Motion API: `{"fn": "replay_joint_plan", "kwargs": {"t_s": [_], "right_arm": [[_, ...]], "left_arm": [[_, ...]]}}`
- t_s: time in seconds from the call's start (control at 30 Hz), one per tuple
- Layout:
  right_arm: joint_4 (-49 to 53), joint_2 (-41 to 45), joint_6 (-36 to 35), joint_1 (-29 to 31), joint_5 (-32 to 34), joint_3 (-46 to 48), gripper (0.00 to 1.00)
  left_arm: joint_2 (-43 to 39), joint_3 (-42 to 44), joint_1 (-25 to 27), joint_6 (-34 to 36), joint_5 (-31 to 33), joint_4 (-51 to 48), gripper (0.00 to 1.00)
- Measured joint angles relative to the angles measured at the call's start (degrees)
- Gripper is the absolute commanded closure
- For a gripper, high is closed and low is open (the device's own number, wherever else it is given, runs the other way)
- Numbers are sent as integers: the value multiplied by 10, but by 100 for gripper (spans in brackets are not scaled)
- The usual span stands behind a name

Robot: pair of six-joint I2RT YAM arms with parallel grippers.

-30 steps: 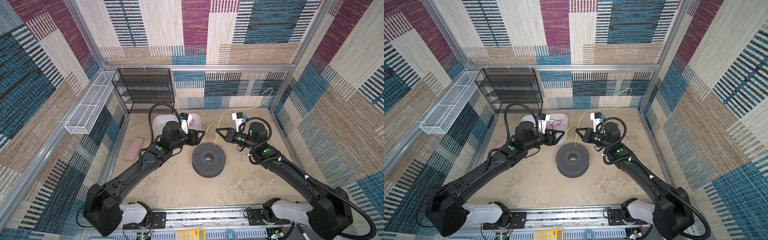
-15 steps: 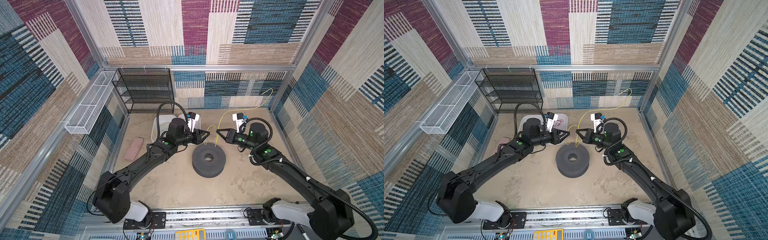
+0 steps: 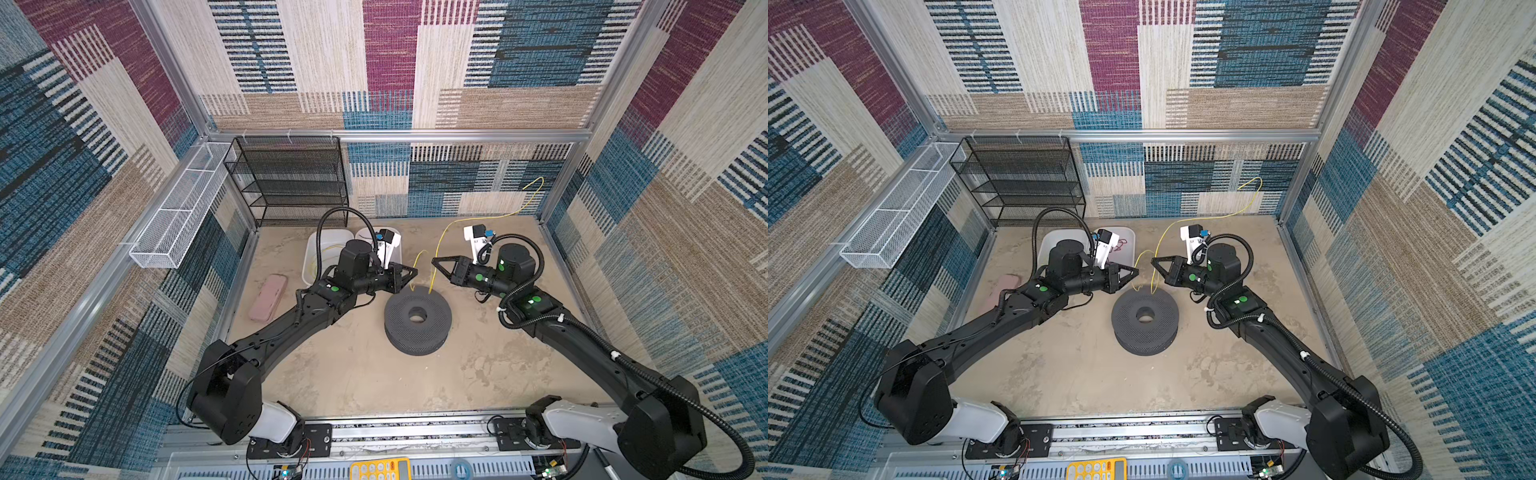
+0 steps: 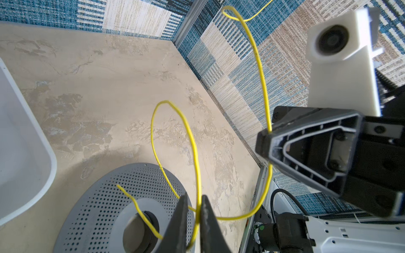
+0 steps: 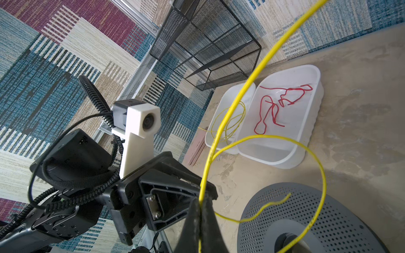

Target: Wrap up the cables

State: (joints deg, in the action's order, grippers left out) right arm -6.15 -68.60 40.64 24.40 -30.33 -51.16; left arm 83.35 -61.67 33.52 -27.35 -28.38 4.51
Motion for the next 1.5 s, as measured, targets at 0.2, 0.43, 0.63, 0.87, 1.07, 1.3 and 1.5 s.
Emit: {"fn": "replay_joint_plan", "kwargs": {"t_s": [0.2, 0.43, 0.63, 0.87, 1.07, 1.3, 1.5], "right_arm": [[10, 18, -7, -1, 23, -1, 100], [18, 39, -19, -39, 36, 19, 100], [22, 46, -20, -84, 45, 51, 100], [2, 36, 0, -111, 71, 80, 100], [-48, 4, 42, -153, 100, 75, 100], [-108, -78, 83, -202, 97, -18, 100], [-151, -141, 126, -245, 78, -81, 100]], "left_arm": [[-27, 24, 0, 3, 40, 3, 100], [-88, 87, -10, -10, 93, 52, 100], [-136, 161, -24, -31, 128, 137, 100], [-170, 231, -30, -52, 132, 252, 100], [-184, 251, -32, -60, 114, 305, 100], [-186, 256, -32, -76, 84, 311, 100], [-188, 267, -32, -88, 54, 313, 100]]}}
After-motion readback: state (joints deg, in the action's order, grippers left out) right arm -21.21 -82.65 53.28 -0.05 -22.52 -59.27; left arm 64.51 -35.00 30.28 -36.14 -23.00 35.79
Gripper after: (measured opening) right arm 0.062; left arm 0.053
